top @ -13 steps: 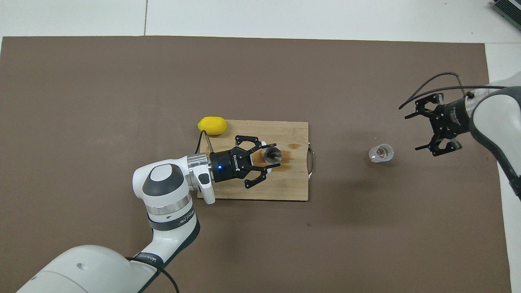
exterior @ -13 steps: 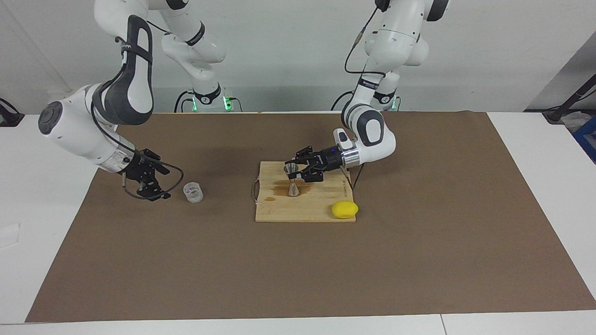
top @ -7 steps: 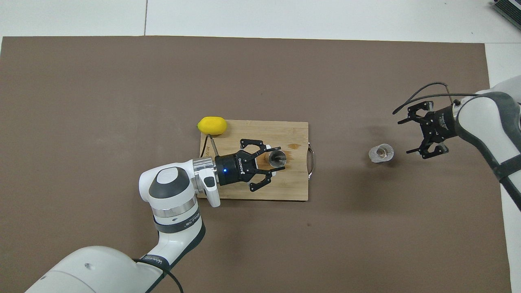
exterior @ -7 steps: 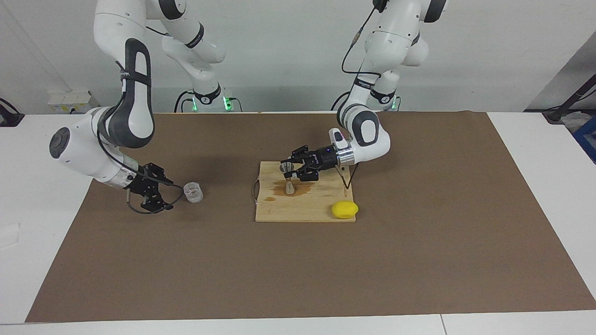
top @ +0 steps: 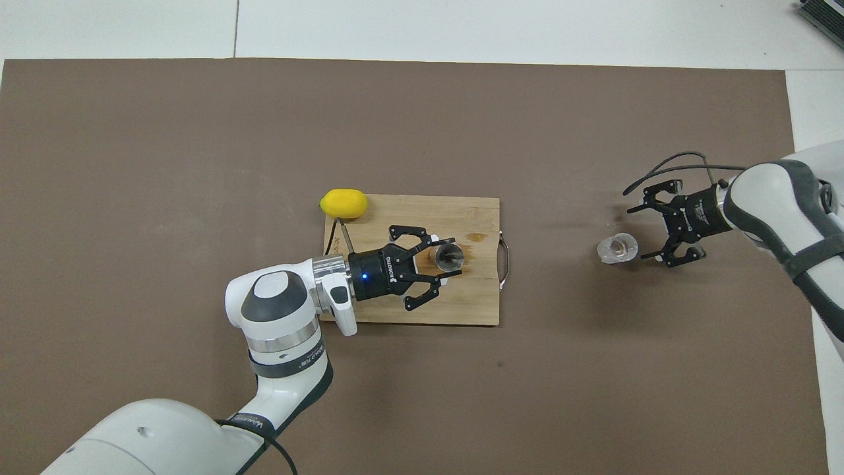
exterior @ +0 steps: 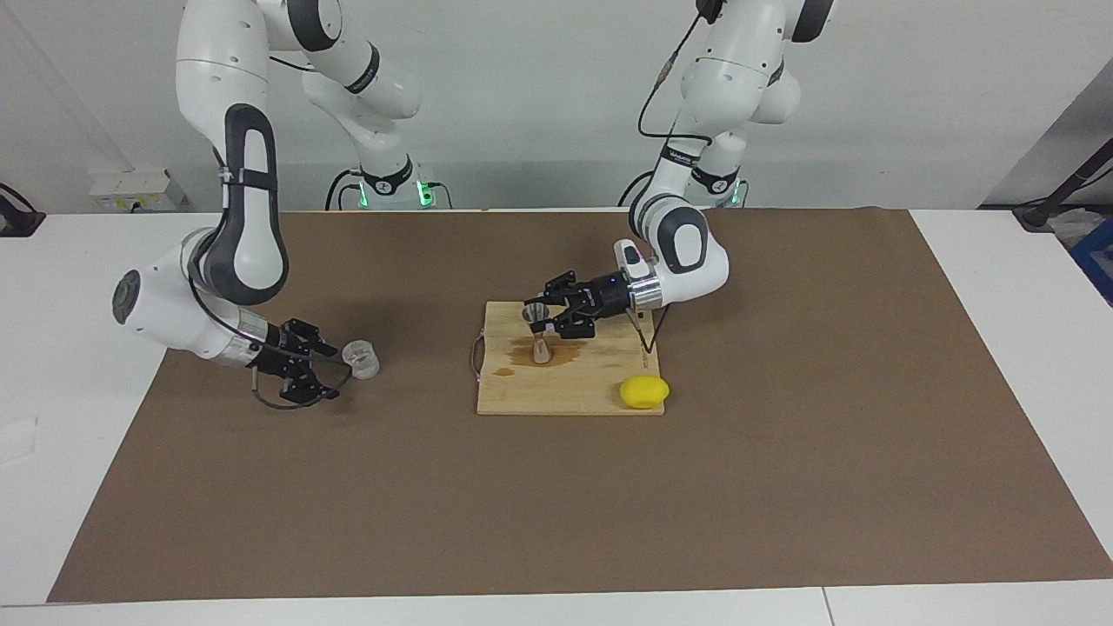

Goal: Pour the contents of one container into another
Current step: 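Lower the metal cup onto the board while the right gripper nears the glass, then open the left gripper and withdraw while the right gripper grasps the glass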

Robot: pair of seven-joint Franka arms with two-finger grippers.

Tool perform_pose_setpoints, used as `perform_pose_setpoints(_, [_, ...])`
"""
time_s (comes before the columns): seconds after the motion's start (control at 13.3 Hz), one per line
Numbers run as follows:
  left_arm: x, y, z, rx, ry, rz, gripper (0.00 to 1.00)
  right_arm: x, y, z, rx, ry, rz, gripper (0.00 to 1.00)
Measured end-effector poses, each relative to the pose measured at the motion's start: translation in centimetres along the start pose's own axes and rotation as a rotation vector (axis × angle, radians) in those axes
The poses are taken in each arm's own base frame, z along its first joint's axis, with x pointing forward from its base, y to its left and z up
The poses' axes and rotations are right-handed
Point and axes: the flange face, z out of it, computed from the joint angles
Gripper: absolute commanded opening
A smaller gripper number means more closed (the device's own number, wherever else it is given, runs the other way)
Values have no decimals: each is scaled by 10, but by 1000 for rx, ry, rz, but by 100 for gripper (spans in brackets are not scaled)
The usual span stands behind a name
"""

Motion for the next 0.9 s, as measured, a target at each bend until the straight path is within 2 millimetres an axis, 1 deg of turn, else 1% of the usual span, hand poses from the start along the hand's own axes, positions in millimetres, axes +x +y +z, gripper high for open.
perform_pose_setpoints(0.08, [-1,-1,-2,2,2,-6,80,-3,1,6,-9,-5,-8,94])
perform_pose_setpoints(0.15, [-2,-2,-3,5,5,-9,100,-5,2,10,-17,-7,-13,94])
perform_pose_setpoints(0.3, [-11,-5,-10,19,-11,-17,100,-7,5,11,-18,-7,-16,93])
perform_pose_setpoints(0.45, [-22,-7,-14,26,-23,-29,100,-7,7,12,-21,-9,-15,89])
perform_pose_setpoints(0.68, [-23,-12,-18,35,-15,-31,100,-9,6,13,-8,-26,-5,77])
perform_pose_setpoints(0.83, [-24,-21,-30,47,-7,-29,100,-10,6,13,-1,-34,0,70])
perform_pose_setpoints(0.9, [-26,-26,-38,44,-10,-23,100,-10,6,12,4,-40,3,62])
